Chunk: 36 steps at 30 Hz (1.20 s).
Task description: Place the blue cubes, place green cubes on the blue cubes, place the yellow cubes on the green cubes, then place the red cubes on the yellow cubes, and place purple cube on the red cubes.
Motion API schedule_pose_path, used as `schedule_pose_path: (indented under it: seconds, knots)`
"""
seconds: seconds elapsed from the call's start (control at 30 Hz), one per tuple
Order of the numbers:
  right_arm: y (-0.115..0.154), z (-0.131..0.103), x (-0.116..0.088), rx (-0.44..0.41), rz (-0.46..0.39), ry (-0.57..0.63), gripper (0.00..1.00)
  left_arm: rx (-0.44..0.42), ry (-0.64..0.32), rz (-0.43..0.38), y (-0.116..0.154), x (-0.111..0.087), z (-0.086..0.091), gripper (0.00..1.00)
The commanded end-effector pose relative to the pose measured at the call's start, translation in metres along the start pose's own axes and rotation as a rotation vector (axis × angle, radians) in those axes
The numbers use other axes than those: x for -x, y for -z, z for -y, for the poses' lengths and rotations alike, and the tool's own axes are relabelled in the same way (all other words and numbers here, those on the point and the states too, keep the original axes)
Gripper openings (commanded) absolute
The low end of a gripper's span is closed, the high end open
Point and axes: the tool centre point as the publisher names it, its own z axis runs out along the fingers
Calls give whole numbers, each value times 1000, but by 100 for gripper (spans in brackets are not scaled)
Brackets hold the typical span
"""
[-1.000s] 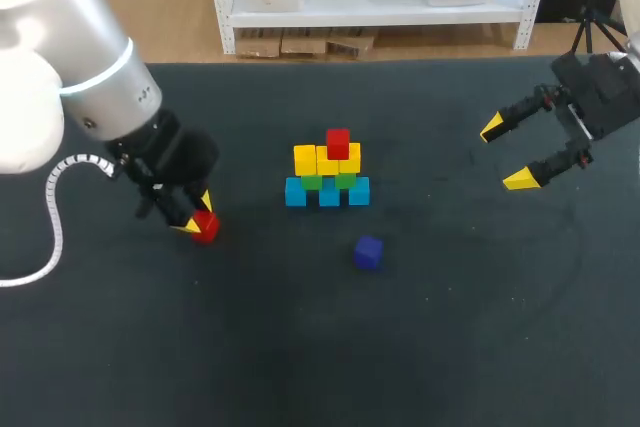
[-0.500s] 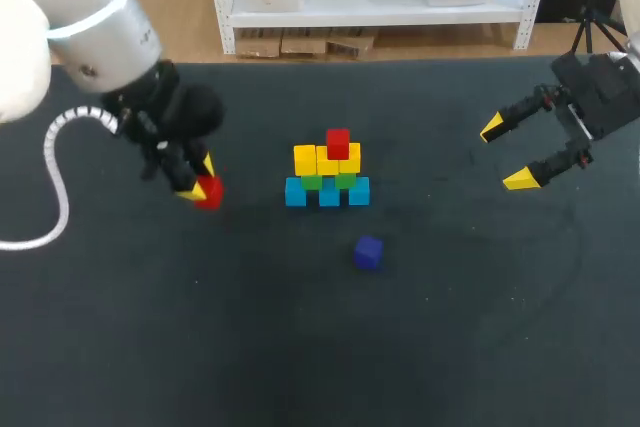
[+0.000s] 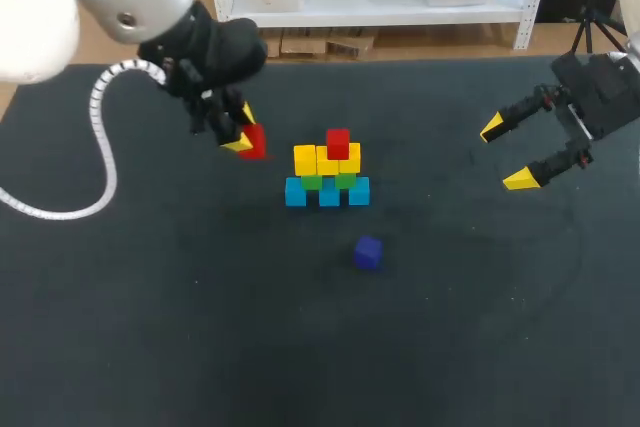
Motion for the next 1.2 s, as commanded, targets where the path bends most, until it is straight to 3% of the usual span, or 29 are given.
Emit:
schedule_pose_path:
  seconds: [0.03,0.1,0.13,0.2,0.47,1.2]
  knots:
    - [-1,0,0,0,1,1,100,-13,-15,-14,-17,19,-13,0]
    - [-1,0,0,0,1,1,100,-28,-12,15,-25,26,-15,0]
    - [-1,0,0,0,1,1,100,-29,-18,-21,-28,30,-16,0]
    - [-1,0,0,0,1,1,100,-34,-14,11,-33,36,-17,0]
    - [-1,0,0,0,1,1,100,-37,-19,-14,-47,52,-27,0]
    - [-1,0,0,0,1,1,100,-43,0,-68,-64,58,-44,0]
